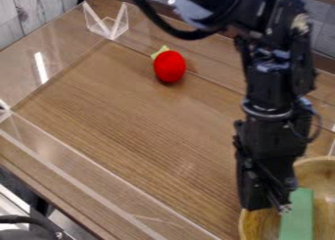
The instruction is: Remove the green stick from the brown bowl and put it on the table
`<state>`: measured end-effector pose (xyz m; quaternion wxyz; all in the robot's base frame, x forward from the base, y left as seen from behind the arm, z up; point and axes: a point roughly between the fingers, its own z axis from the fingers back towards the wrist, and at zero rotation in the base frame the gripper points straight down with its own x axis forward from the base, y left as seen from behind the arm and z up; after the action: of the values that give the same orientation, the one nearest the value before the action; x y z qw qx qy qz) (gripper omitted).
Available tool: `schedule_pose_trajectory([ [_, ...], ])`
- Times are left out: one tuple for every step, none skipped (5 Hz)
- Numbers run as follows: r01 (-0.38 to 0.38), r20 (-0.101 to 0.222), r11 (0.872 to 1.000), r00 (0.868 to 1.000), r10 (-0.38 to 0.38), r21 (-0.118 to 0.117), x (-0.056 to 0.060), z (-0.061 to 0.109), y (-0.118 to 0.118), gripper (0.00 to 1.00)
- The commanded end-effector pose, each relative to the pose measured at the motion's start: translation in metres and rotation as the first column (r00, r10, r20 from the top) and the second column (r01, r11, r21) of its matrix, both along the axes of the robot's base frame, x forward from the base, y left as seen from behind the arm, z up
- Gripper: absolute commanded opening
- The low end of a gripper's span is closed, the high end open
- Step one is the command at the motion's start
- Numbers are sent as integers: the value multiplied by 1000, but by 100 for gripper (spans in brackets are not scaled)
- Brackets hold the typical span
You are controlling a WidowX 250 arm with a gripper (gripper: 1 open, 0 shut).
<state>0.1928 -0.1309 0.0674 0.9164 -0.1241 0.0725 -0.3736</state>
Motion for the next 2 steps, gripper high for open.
schedule_pose_trajectory([
  [-42,88,999,995,43,-14,12,33,9,100],
  [-121,130,993,984,121,-6,20,62,27,100],
])
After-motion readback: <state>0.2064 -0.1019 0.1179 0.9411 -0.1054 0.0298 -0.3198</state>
